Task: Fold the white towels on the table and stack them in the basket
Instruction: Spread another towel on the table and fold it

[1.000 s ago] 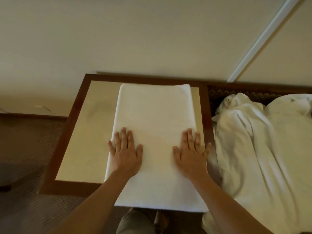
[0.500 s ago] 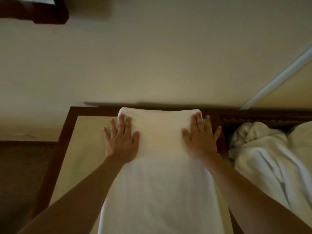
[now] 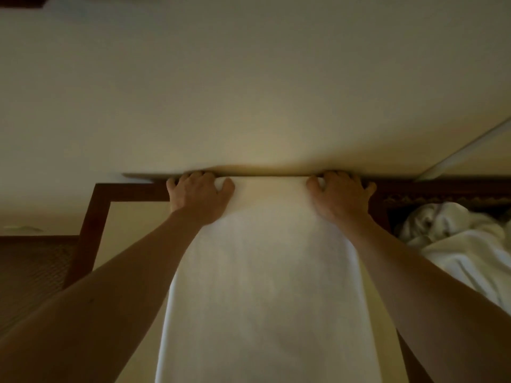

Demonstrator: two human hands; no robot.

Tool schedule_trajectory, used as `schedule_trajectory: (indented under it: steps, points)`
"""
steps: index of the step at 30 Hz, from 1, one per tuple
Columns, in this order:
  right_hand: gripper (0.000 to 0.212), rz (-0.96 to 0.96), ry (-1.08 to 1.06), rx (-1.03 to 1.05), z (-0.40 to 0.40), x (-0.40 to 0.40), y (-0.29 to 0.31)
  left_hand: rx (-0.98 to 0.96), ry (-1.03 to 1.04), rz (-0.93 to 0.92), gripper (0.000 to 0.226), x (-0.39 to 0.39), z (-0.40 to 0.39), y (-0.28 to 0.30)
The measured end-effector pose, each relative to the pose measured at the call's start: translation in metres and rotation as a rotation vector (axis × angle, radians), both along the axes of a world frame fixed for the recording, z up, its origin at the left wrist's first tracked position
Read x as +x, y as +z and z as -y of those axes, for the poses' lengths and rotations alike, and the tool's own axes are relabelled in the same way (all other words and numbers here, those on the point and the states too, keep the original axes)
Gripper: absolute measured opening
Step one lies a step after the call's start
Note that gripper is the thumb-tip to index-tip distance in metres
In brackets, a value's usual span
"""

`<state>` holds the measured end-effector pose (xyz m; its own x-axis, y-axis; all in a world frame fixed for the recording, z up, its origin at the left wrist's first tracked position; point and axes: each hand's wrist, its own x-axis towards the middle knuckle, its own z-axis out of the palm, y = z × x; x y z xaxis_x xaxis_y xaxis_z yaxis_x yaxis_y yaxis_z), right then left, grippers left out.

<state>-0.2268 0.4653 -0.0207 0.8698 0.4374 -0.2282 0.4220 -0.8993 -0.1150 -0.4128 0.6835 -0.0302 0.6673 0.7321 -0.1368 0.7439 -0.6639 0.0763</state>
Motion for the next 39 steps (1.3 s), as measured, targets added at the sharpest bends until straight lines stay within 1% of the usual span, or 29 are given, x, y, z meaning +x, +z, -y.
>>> schedule_trajectory:
  steps: [2, 3, 5, 7, 8, 9, 10, 11, 13, 15, 16, 19, 21, 24, 26, 27, 28, 29, 31, 32, 33, 35, 37, 39]
  points:
    - [0.060, 0.004, -0.052, 0.019, -0.001, -0.007, 0.001, 0.006, 0.025, 0.043, 0.061, -0.002, 0.002, 0.000]
    - [0.057, 0.036, -0.080, 0.053, 0.000, -0.012, 0.002, 0.005, 0.033, 0.110, 0.055, -0.005, 0.003, -0.001]
    - [0.051, 0.199, -0.098, 0.129, 0.006, -0.020, 0.004, 0.045, 0.024, 0.303, 0.039, -0.014, 0.006, 0.001]
    - [0.048, 0.346, -0.044, 0.202, 0.020, -0.034, 0.011, 0.149, -0.005, 0.489, 0.029, -0.029, 0.017, 0.004]
    - [0.048, 0.352, 0.021, 0.242, 0.029, -0.047, 0.014, 0.157, -0.027, 0.558, 0.030, -0.038, 0.027, 0.007]
    - [0.048, 0.326, 0.101, 0.263, 0.040, -0.067, 0.014, 0.121, -0.057, 0.583, 0.033, -0.049, 0.045, 0.011]
    - [0.050, 0.263, 0.167, 0.267, 0.054, -0.095, 0.014, 0.061, -0.087, 0.568, 0.038, -0.064, 0.069, 0.014]
    - [0.053, 0.181, 0.222, 0.248, 0.070, -0.127, 0.011, -0.008, -0.124, 0.507, 0.044, -0.080, 0.099, 0.017]
    - [0.063, 0.065, 0.325, 0.166, 0.110, -0.195, 0.002, -0.118, -0.234, 0.332, 0.054, -0.122, 0.164, 0.017]
    - [0.068, 0.030, 0.389, 0.098, 0.152, -0.246, -0.009, -0.129, -0.367, 0.198, 0.060, -0.168, 0.222, 0.009]
    - [0.069, 0.018, 0.388, 0.082, 0.172, -0.263, -0.013, -0.120, -0.405, 0.146, 0.062, -0.191, 0.243, 0.002]
    - [0.071, -0.007, 0.339, 0.061, 0.229, -0.291, -0.015, -0.123, -0.370, 0.052, 0.066, -0.259, 0.277, -0.004]
    - [0.070, -0.020, 0.281, 0.015, 0.267, -0.303, -0.013, -0.135, -0.293, 0.020, 0.067, -0.302, 0.292, 0.001]
    - [0.074, -0.088, 0.085, -0.040, 0.310, -0.309, -0.009, -0.136, -0.171, -0.030, 0.070, -0.356, 0.306, 0.005]
    - [0.072, -0.110, -0.026, -0.044, 0.332, -0.314, -0.005, -0.173, -0.050, -0.024, 0.069, -0.385, 0.317, 0.005]
    - [0.067, -0.094, -0.069, -0.004, 0.340, -0.318, -0.003, -0.213, 0.036, 0.014, 0.068, -0.396, 0.324, 0.005]
    - [0.062, -0.050, -0.107, 0.069, 0.349, -0.326, -0.001, -0.234, 0.118, 0.097, 0.065, -0.408, 0.333, 0.007]
    - [0.053, 0.007, -0.142, 0.167, 0.359, -0.334, 0.001, -0.216, 0.184, 0.219, 0.056, -0.417, 0.342, 0.009]
    - [0.029, 0.055, -0.207, 0.365, 0.375, -0.351, 0.004, -0.166, 0.350, 0.475, 0.029, -0.427, 0.357, 0.013]
    - [0.020, 0.039, -0.226, 0.434, 0.381, -0.360, 0.004, -0.229, 0.479, 0.583, 0.019, -0.429, 0.363, 0.015]
    - [0.013, 0.001, -0.239, 0.484, 0.386, -0.369, 0.003, -0.328, 0.629, 0.661, 0.015, -0.429, 0.366, 0.019]
    - [0.007, -0.121, -0.273, 0.567, 0.391, -0.383, -0.002, -0.509, 0.907, 0.747, 0.014, -0.428, 0.363, 0.017]
    - [0.006, -0.288, -0.367, 0.648, 0.390, -0.394, -0.004, -0.673, 1.025, 0.766, 0.017, -0.430, 0.355, 0.007]
    - [0.008, -0.372, -0.452, 0.717, 0.386, -0.400, -0.005, -0.839, 1.061, 0.815, 0.021, -0.433, 0.345, -0.004]
